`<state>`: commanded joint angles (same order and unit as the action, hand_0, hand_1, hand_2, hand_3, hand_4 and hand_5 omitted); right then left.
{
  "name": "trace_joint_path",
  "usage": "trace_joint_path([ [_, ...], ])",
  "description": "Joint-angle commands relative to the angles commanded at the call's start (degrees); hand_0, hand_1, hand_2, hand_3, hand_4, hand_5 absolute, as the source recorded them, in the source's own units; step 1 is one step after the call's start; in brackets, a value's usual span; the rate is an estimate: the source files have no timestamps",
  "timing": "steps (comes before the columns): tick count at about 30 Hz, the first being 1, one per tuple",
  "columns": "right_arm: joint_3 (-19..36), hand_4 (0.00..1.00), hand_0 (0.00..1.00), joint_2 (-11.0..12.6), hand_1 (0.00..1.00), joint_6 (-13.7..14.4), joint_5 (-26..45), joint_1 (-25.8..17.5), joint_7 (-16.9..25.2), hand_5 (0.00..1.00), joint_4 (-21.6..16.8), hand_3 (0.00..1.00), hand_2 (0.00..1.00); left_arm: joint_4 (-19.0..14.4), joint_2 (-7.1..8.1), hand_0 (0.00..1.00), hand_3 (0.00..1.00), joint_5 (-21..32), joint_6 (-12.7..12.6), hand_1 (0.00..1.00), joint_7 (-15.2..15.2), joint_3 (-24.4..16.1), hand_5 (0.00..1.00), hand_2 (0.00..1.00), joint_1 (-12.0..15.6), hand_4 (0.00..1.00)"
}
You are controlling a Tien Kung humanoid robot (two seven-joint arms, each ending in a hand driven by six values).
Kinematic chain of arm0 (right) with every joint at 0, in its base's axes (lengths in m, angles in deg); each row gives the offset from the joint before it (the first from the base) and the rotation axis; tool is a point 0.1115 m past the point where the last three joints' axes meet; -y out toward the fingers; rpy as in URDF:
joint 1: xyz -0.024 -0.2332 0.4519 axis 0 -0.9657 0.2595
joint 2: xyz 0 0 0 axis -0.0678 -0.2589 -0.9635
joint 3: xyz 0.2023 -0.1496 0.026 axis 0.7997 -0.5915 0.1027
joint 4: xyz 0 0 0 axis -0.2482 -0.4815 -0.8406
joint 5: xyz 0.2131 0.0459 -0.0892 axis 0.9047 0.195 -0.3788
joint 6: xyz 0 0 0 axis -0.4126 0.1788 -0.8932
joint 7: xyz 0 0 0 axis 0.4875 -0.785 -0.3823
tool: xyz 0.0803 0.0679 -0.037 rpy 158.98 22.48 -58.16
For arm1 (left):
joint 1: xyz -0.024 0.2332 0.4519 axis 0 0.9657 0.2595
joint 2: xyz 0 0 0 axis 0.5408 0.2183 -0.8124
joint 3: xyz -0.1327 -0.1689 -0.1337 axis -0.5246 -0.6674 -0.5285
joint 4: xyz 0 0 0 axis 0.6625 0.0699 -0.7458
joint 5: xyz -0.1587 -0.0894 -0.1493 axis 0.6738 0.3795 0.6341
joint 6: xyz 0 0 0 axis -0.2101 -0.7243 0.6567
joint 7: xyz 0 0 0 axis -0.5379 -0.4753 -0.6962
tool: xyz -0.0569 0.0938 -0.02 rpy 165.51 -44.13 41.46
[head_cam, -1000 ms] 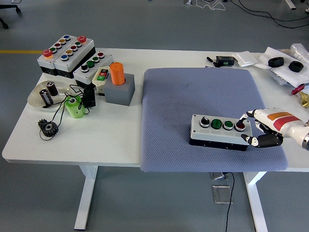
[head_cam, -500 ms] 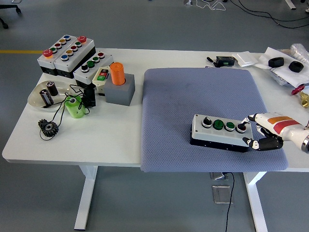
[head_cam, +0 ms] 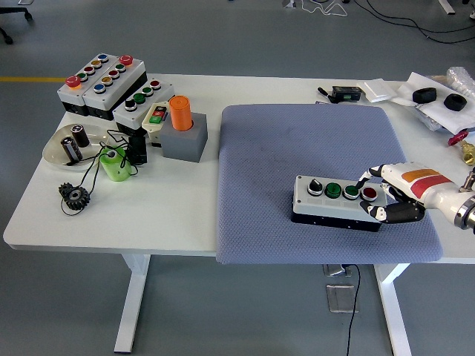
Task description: Pick up the button,place it on the desk,press the button,press the button
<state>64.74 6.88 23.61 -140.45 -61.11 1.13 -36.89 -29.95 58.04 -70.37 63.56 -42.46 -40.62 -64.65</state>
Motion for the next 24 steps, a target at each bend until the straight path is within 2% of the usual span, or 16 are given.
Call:
trace_joint_path([
  [8,-0.43,0.611,0.149,-1.35,0.002,0.03,-0.19,0.85,-0.42,0.445,1.56,0.673,0.043,0.0,0.06,0.645,0.5,0.69,0.02,0.695,0.19,0.45,0.998,0.693,-0.29,0.313],
  [24,-3.03,0.606,0.148,-1.62,0.002,-0.79,-0.34,1.62,-0.8,0.449,2.87,0.676,0.046,0.0,0.09,0.645,0.5,0.8,0.02,0.695,0.18,0.55,0.998,0.693,-0.6,0.314],
])
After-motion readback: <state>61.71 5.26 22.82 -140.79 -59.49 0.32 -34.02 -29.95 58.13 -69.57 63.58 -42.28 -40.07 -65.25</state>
